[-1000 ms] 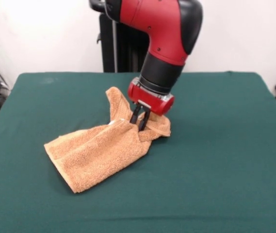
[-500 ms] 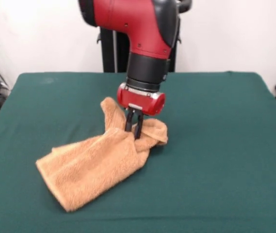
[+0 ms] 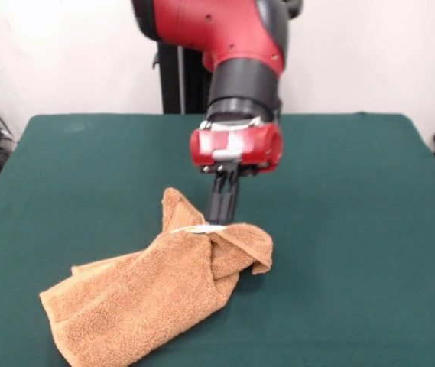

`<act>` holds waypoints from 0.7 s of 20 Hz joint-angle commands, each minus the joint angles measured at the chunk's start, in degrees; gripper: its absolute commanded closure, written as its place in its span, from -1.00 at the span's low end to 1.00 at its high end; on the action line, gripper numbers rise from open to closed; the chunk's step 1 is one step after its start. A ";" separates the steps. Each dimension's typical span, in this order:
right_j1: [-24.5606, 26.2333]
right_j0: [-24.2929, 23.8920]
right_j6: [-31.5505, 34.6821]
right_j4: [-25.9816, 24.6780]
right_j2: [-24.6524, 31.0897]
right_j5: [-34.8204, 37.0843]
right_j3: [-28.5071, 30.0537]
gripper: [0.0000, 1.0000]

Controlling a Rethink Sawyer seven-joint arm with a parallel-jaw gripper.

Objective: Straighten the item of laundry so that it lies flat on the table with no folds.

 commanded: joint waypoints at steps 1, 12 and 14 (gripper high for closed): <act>7.29 5.20 2.21 9.95 -0.11 -14.00 -0.91 1.00; 4.72 5.25 0.37 10.93 -0.53 2.14 -1.10 1.00; 4.94 5.13 -1.23 11.05 -1.12 8.10 -1.33 1.00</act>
